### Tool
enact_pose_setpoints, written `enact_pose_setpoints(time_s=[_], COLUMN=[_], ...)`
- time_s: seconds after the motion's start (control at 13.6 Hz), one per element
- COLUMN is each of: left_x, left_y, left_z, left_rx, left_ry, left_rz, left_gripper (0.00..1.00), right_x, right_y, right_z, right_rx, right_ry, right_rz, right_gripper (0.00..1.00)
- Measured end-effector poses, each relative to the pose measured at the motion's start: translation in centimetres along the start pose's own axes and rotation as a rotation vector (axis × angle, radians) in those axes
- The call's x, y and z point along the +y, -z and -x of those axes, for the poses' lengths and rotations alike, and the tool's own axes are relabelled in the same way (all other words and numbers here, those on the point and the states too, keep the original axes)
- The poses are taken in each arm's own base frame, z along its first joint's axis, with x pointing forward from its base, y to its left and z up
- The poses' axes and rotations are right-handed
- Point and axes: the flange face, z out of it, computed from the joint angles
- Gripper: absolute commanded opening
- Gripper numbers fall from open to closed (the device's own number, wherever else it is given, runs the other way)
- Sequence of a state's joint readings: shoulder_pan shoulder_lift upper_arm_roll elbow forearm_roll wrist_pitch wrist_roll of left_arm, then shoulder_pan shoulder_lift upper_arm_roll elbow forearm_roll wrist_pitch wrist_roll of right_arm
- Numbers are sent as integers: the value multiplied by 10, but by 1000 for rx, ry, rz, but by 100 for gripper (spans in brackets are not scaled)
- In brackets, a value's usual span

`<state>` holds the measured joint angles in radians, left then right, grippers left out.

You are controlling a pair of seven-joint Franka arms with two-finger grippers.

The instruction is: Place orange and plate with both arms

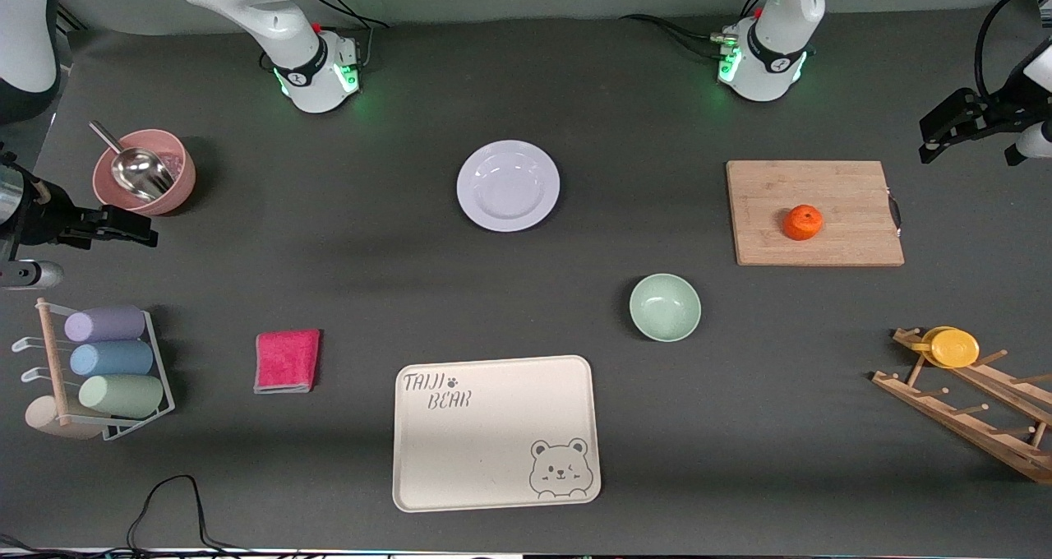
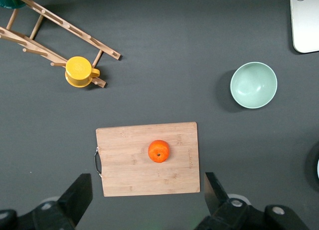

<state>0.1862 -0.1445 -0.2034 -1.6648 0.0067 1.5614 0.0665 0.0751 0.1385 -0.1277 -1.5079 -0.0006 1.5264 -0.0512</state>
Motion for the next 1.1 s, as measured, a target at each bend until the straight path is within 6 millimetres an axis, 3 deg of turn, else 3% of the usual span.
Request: enact_pose_setpoints(time_s=[0.81, 1.1], left_x=[-5, -17], left_y=[-33, -56], left_z=[-15, -22], left_rx=[-67, -115], left_ry=[2, 15], left_rz=[20, 39], left_gripper=[100, 100], right_x=[-1, -21], right_y=[0, 6], right_z=[0, 13], right_rx=[-1, -5], right_ry=[2, 30], right_rz=[0, -7], right_gripper=[100, 100])
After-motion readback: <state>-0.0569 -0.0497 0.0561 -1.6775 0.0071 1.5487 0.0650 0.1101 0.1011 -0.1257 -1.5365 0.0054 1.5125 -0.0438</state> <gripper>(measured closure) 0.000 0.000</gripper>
